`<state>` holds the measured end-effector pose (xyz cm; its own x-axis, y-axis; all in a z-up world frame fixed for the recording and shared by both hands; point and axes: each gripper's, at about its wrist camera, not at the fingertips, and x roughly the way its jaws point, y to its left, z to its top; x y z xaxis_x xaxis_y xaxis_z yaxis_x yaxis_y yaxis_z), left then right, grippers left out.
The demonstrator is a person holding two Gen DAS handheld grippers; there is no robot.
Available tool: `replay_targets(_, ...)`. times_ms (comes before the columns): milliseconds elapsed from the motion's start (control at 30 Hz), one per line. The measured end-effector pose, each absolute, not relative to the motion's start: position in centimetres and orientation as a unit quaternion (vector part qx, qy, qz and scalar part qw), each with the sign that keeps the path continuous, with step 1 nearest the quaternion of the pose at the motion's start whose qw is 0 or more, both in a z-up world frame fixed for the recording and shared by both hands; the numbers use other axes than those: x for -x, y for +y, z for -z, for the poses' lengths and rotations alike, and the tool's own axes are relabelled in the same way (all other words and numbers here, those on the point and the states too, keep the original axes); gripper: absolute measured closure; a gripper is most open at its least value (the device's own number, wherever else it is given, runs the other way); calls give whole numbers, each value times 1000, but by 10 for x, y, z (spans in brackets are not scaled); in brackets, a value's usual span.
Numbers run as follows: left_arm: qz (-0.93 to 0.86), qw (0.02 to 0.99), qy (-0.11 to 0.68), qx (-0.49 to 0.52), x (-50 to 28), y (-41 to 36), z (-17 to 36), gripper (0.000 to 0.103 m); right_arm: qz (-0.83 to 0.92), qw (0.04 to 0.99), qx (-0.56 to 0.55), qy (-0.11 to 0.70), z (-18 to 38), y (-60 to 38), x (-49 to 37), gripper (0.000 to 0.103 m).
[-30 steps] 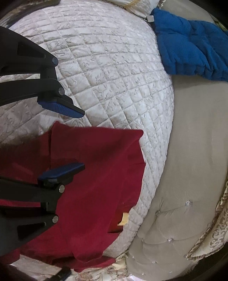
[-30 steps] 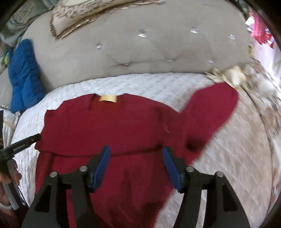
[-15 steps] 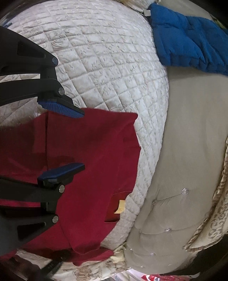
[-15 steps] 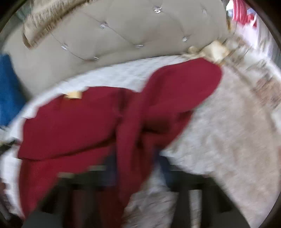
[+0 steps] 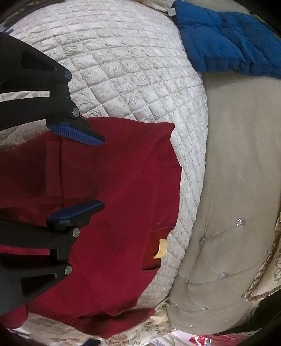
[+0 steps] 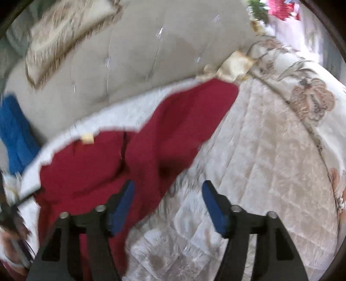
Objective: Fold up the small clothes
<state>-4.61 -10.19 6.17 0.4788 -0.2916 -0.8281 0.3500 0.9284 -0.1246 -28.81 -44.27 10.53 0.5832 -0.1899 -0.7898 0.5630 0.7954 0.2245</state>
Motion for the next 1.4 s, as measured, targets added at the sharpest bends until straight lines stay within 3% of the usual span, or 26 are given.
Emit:
replay_targets(200, 187, 862, 471, -23, 45, -98, -64, 71, 240, 867, -203, 386, -123, -474, 229, 24)
replay_targets(467, 178, 862, 474, -24, 37, -94, -60, 71, 286, 802, -219, 476, -60, -530, 125, 23)
replay_targets(500, 177, 862, 474, -22, 36, -93, -60, 71, 293, 790, -230, 487, -47, -538, 121, 27)
replay_targets(600, 175, 864, 471, -17, 34, -90, -63, 71, 294, 805, -197, 476, -46, -535, 121, 63)
replay_targets(633, 175, 865, 470, -16, 34, -90, -64, 71, 279, 808, -196, 481, -49, -533, 122, 95)
replay_targets(1033, 170, 877, 450, 24, 34, -73, -79, 71, 70, 903, -136, 401, -156, -410, 134, 95)
replay_targets(1200, 166, 876, 452, 34, 32, -66, -79, 71, -30, 896, -142, 419, -152, -353, 118, 103)
replay_targets(1333, 165, 880, 443, 43, 32, -62, -84, 71, -52, 898, -57, 432, -145, -303, 118, 103)
replay_targets(1400, 165, 879, 444, 47, 32, -60, -84, 71, -24, 901, -18, 433, -139, -296, 116, 93)
